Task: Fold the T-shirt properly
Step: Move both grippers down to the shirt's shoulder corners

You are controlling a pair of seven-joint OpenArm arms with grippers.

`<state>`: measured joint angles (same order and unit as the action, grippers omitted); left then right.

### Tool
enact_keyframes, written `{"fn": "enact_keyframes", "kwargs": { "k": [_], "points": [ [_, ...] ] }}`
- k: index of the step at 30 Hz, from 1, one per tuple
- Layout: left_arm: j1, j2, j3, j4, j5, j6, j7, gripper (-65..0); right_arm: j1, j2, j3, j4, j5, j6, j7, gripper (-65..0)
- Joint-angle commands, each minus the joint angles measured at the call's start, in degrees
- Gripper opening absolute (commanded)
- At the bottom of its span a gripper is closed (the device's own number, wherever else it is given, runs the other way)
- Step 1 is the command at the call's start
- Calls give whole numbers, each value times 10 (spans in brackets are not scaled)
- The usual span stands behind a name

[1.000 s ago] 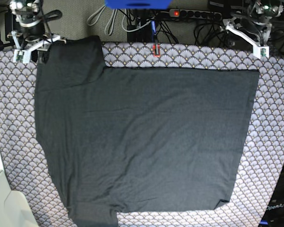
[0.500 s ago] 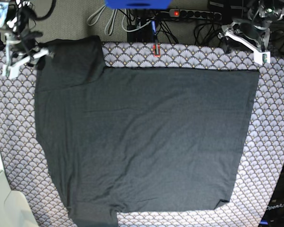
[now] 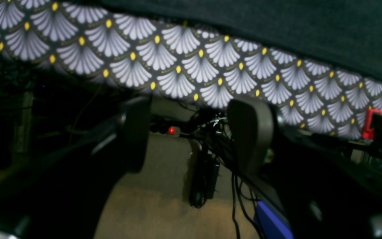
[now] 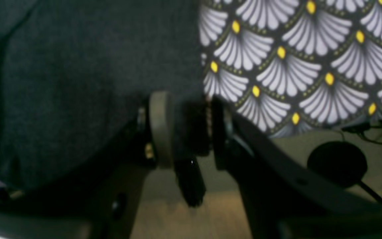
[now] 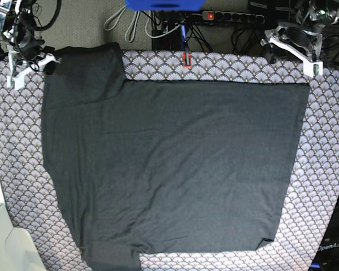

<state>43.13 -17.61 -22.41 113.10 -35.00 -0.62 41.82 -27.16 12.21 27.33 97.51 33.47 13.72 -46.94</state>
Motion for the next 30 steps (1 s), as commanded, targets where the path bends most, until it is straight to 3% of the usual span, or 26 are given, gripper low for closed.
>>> {"fn": "enact_keyframes", "kwargs": {
  "k": [1,16,23,26,29,30],
  "points": [
    [4,-5,-5,10,-2,-1,-8,-265,-1,8,8,7,5,7,8,-446],
    [3,-1,-7,9,-1,-1,-8,-266,-17,-19,-14,6,5,7,5,-447],
    [-8,1,-61,4,-4,-1,-8,-268,-21,-21,-14,-2,5,7,5,-454],
    [-25,1,-80,3,-3,-1,-8,-322,-8,-21,-14,-30,5,7,6,-518],
    [-40,1,-88,-13,-3,-1,-8,-435,3,-19,-13,-69,5,7,6,-650],
    [-44,-2,-88,-19,0,-1,-8,-475,5,-20,-13,-80,5,7,6,-650]
  ]
}}
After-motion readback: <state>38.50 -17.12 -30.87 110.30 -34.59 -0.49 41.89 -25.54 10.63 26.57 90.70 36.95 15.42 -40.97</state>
